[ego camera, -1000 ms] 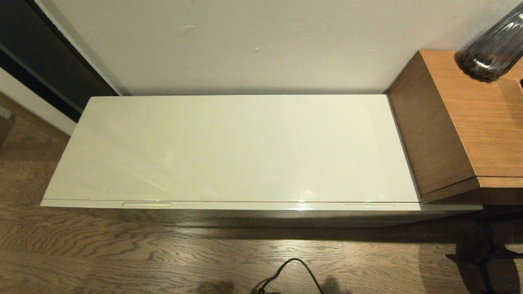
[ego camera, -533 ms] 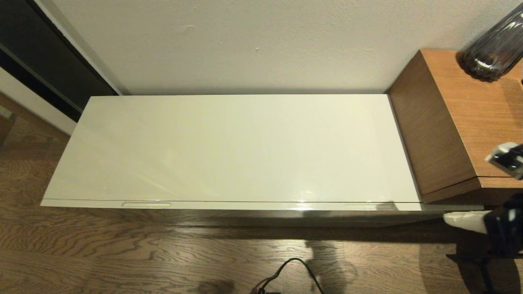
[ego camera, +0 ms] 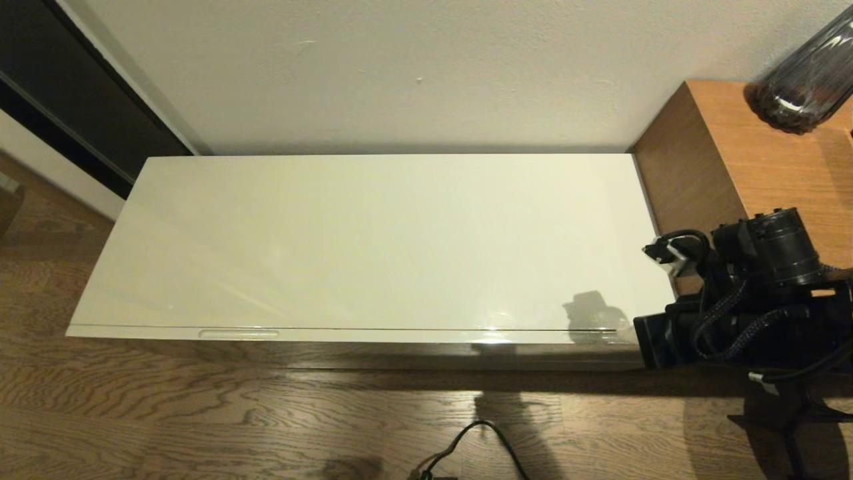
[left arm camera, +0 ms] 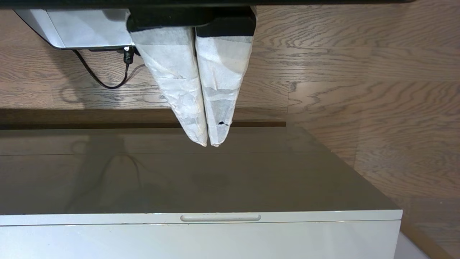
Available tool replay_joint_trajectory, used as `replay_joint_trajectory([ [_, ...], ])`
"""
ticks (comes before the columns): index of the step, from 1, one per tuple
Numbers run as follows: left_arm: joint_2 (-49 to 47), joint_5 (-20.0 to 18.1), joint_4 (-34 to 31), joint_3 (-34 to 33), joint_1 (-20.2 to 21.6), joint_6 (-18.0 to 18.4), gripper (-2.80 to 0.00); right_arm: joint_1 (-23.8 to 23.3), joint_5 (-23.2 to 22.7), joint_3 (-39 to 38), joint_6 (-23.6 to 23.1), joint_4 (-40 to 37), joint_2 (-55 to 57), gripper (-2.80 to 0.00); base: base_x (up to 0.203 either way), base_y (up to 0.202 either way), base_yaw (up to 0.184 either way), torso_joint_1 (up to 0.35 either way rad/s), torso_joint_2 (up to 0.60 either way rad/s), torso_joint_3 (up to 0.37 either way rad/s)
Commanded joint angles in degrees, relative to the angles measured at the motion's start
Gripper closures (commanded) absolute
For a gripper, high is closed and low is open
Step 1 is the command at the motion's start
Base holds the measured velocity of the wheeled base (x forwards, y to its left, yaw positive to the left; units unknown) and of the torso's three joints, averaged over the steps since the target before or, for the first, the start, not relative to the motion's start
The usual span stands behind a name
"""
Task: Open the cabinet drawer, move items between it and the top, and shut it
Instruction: Open the drawer
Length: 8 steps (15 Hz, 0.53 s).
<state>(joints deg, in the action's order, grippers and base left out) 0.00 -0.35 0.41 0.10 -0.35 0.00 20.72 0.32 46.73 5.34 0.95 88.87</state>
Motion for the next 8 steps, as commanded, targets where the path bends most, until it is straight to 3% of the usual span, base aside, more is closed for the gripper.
replay_joint_trajectory([
  [1,-0.09,0.00,0.02,-0.01,0.00,0.00,0.00,0.19,0.59,-1.13,0.84,0.01,1.75,0.00,0.000,0.000,0.000,0.000,0.00,0.000],
  [3,-0.09,0.00,0.02,-0.01,0.00,0.00,0.00,0.11,3.53,-1.08,1.92,0.51,3.33,0.00,0.000,0.000,0.000,0.000,0.00,0.000],
  [8,-0.09,0.00,0.02,-0.01,0.00,0.00,0.00,0.11,5.56,-0.33,3.74,2.12,6.01,0.00,0.000,0.000,0.000,0.000,0.00,0.000],
])
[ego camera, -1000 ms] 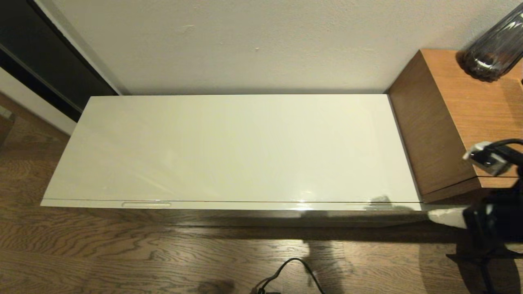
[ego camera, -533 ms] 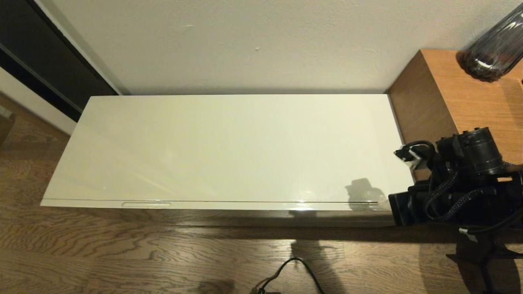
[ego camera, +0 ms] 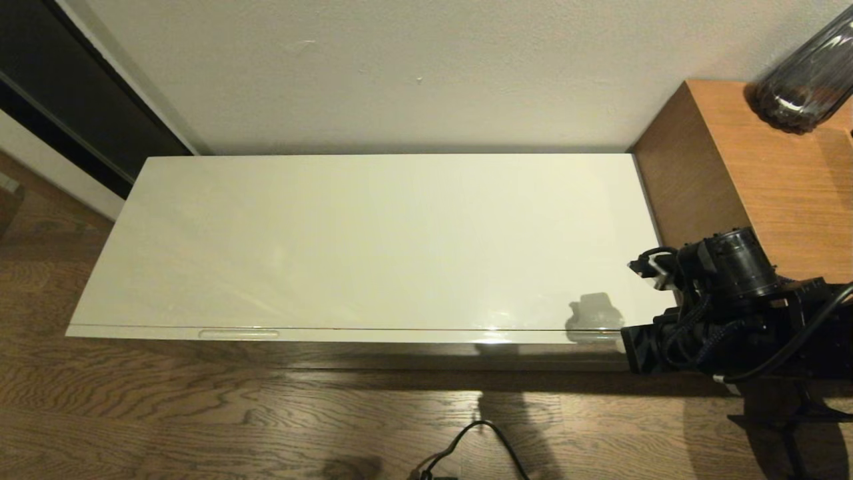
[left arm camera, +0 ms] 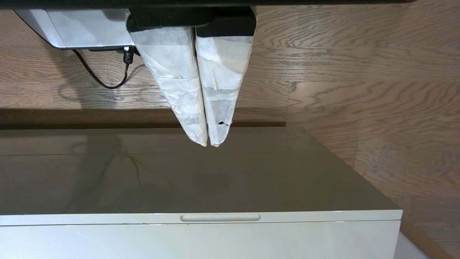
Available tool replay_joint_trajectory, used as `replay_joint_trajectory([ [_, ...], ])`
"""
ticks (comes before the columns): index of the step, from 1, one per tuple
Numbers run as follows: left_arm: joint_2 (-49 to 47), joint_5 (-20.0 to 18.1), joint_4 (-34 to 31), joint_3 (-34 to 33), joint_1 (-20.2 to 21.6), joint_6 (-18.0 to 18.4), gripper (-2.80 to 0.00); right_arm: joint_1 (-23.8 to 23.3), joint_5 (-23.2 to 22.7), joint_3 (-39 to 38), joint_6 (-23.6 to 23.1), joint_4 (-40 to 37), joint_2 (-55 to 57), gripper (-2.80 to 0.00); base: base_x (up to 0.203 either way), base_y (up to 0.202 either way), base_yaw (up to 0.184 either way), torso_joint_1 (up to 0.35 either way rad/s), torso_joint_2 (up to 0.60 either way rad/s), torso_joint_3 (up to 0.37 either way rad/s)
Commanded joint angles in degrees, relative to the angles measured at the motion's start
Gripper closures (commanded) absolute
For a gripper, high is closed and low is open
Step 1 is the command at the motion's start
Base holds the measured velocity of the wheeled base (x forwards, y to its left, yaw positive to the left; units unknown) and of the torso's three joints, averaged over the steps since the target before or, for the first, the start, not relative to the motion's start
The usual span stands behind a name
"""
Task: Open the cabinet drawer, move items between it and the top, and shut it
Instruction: Open the drawer
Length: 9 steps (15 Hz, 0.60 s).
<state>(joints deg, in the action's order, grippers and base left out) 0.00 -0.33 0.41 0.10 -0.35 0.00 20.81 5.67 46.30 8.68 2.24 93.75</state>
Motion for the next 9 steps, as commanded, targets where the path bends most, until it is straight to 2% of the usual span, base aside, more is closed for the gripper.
replay_joint_trajectory([
  [1,-0.09,-0.02,0.02,-0.01,0.00,0.00,0.00,0.02,0.87,0.11,0.77,1.95,1.91,0.00,0.000,0.000,0.000,0.000,0.00,0.000],
  [4,-0.09,-0.02,0.02,-0.01,0.00,0.00,0.00,0.02,1.80,0.36,1.16,5.21,3.71,0.00,0.000,0.000,0.000,0.000,0.00,0.000],
  [9,-0.09,-0.02,0.02,-0.01,0.00,0.00,0.00,0.02,1.82,0.77,2.54,5.32,5.23,0.00,0.000,0.000,0.000,0.000,0.00,0.000],
])
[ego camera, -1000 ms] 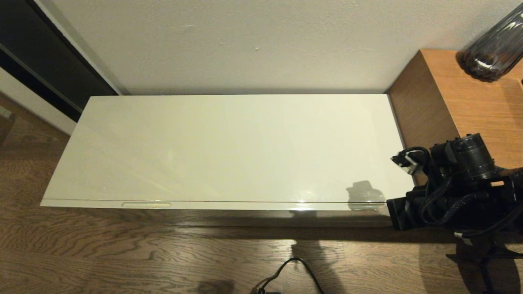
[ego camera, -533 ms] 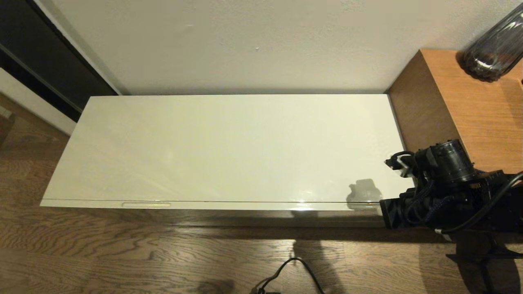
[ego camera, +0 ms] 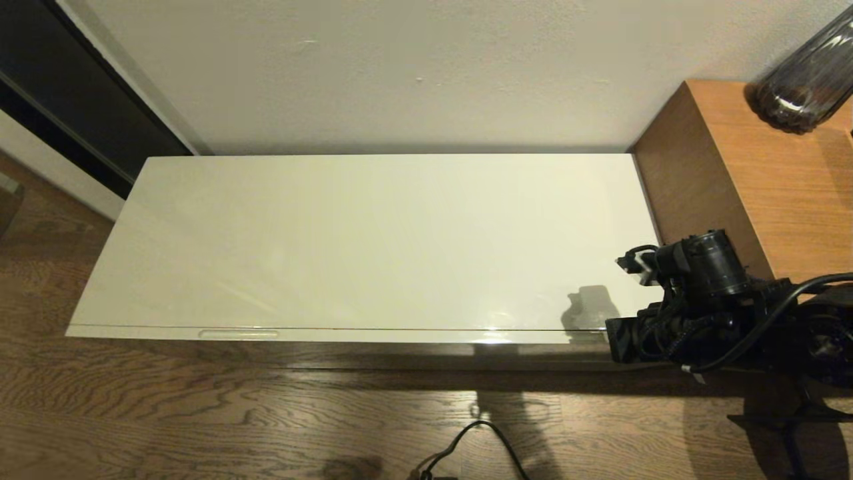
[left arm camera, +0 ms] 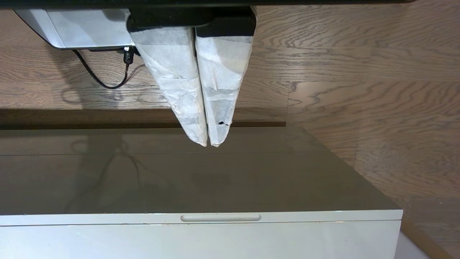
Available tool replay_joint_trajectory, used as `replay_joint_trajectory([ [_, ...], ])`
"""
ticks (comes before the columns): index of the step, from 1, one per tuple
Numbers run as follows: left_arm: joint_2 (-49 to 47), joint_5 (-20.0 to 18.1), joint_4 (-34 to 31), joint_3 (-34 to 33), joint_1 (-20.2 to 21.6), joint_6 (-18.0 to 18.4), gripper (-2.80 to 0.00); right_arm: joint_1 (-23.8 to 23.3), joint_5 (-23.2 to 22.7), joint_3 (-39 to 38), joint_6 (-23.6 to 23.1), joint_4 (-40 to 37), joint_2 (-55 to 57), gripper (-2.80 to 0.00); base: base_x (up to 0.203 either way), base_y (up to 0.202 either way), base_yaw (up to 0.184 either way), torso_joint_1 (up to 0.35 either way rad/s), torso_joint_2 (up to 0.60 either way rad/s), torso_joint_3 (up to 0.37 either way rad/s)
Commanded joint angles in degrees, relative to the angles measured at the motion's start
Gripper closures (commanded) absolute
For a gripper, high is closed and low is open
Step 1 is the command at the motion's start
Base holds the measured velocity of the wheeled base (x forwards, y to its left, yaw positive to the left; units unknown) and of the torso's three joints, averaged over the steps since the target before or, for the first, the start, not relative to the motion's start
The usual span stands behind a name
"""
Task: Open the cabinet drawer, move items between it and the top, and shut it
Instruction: Open the drawer
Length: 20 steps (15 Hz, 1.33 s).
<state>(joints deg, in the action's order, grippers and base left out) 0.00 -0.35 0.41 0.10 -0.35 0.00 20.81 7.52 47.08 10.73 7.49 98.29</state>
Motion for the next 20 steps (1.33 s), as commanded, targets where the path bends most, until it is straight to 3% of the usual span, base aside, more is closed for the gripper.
replay_joint_trajectory([
  [1,-0.09,0.00,0.02,-0.01,0.00,0.00,0.00,0.02,-0.05,-0.06,1.34,0.07,0.77,0.00,0.000,0.000,0.000,0.000,0.00,0.000],
  [15,-0.09,0.00,0.02,-0.01,0.00,0.00,0.00,0.14,-0.49,-0.79,4.74,1.39,4.63,0.00,0.000,0.000,0.000,0.000,0.00,0.000],
  [20,-0.09,0.00,0.02,-0.01,0.00,0.00,0.00,1.91,-0.82,-5.02,6.84,1.42,3.39,0.00,0.000,0.000,0.000,0.000,0.00,0.000],
])
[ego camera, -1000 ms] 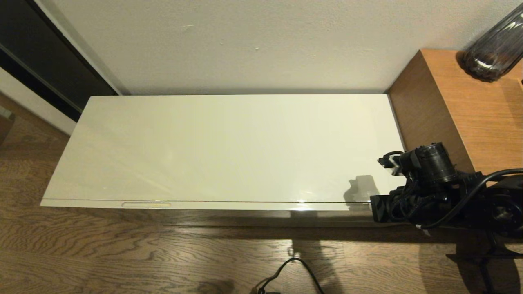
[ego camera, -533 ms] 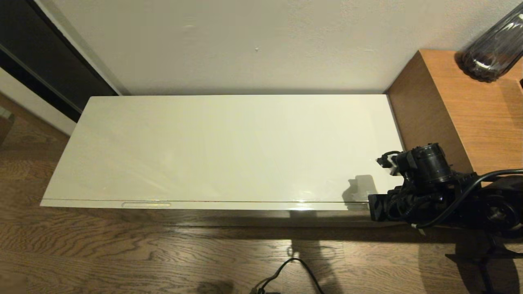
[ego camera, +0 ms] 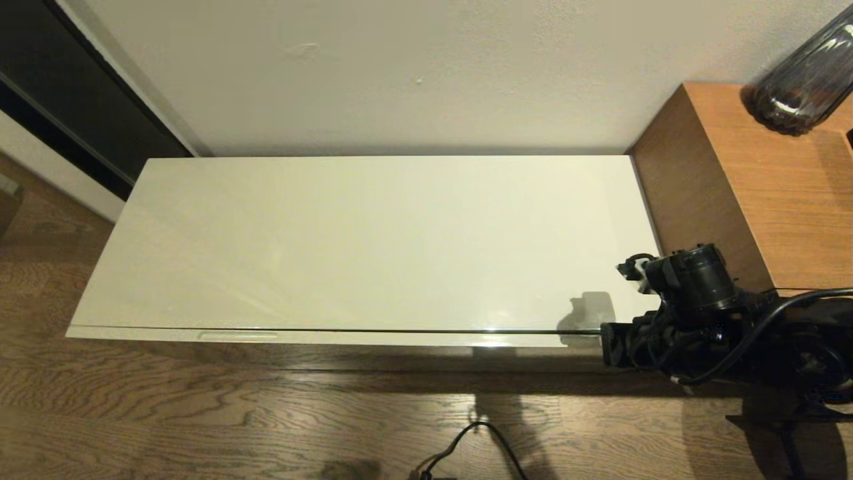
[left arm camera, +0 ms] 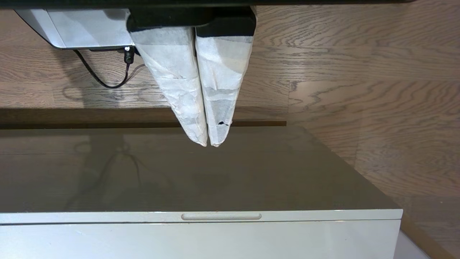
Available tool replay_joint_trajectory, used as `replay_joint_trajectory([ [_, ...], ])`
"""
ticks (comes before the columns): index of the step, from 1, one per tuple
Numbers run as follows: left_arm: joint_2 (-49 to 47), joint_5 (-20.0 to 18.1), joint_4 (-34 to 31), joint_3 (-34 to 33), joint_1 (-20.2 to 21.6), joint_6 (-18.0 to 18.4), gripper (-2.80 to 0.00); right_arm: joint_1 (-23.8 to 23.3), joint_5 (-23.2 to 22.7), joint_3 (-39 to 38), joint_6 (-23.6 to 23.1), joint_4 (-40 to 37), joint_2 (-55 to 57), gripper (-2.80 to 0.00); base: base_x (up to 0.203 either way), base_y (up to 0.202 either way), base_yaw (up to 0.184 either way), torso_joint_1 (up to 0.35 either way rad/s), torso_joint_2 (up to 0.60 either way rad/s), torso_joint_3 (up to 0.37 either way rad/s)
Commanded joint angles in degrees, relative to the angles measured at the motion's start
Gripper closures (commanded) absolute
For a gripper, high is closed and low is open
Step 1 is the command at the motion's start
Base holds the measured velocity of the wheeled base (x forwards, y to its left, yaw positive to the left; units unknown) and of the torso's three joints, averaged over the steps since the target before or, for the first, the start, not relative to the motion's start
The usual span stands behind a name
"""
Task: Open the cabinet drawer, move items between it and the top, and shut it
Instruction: Open the drawer
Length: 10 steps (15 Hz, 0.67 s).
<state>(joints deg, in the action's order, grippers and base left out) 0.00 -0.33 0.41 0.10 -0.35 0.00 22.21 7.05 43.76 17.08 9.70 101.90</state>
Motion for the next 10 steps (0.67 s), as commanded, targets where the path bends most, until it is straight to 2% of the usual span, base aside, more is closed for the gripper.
replay_joint_trajectory([
  [1,-0.09,-0.02,0.02,-0.01,0.00,0.00,0.00,0.76,-0.84,-2.88,1.08,-0.75,-0.75,0.00,0.000,0.000,0.000,0.000,0.00,0.000],
  [10,-0.09,-0.02,0.02,-0.01,0.00,0.00,0.00,3.63,-3.49,-15.23,4.77,-3.52,-17.20,0.00,0.000,0.000,0.000,0.000,0.00,0.000],
])
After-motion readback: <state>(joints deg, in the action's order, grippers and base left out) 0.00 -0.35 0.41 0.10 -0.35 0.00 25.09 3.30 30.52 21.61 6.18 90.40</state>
